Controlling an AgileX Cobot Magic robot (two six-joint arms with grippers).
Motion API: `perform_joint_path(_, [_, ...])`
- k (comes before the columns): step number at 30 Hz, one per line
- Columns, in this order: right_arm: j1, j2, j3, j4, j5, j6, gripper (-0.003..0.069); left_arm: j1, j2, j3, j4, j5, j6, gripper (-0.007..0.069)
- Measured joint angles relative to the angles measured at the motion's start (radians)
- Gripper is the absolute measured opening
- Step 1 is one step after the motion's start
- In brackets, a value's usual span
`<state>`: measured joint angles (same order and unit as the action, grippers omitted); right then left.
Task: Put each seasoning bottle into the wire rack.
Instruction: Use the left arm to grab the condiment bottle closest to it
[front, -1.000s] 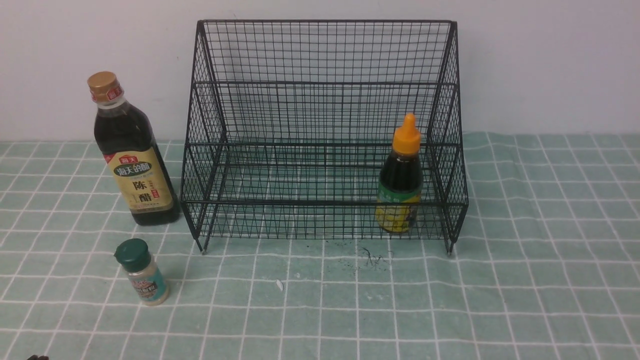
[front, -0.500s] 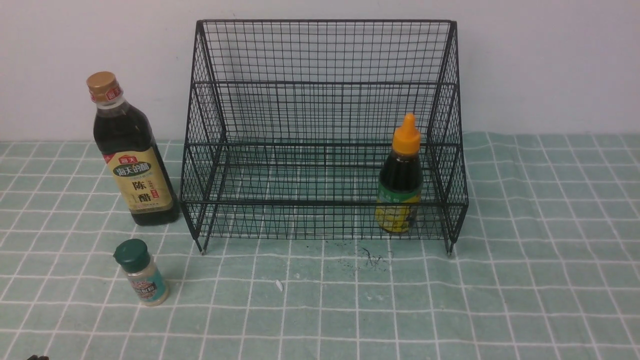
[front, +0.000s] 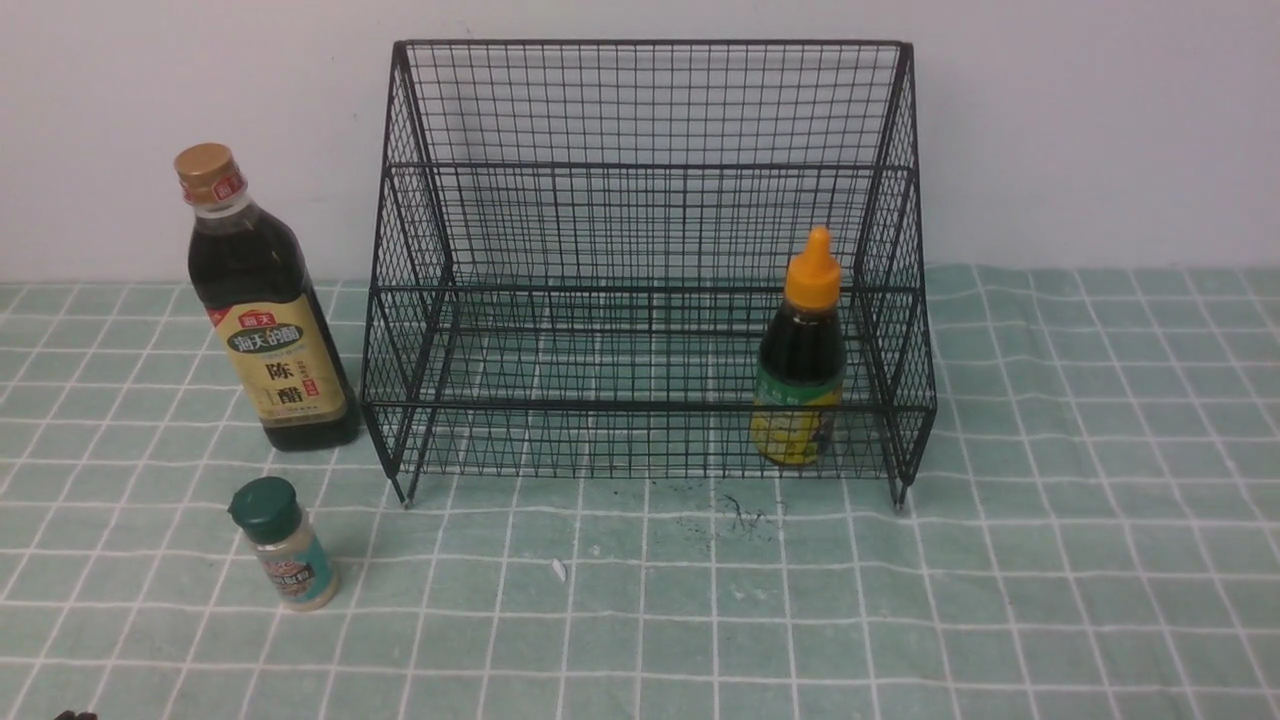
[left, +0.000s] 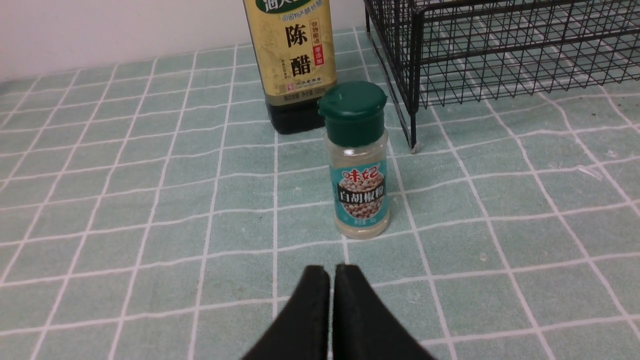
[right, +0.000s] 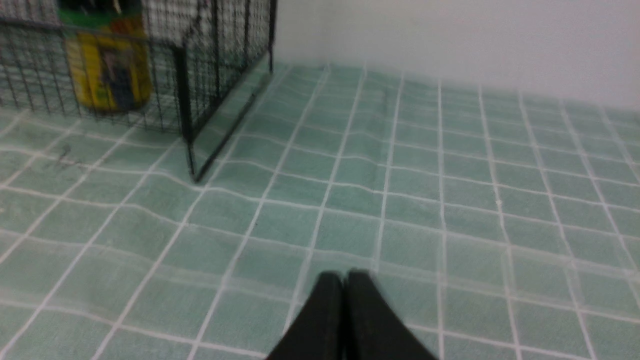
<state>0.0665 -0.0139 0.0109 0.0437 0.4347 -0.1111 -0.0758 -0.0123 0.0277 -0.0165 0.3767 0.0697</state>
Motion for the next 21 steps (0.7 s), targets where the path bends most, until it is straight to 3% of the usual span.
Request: perform_joint_path(21, [-0.039,0.000,0.007,0.039,-0.045,0.002,-0.0013,0.000,0.000,0.000,-0.001,0.000,0.000,-0.0006])
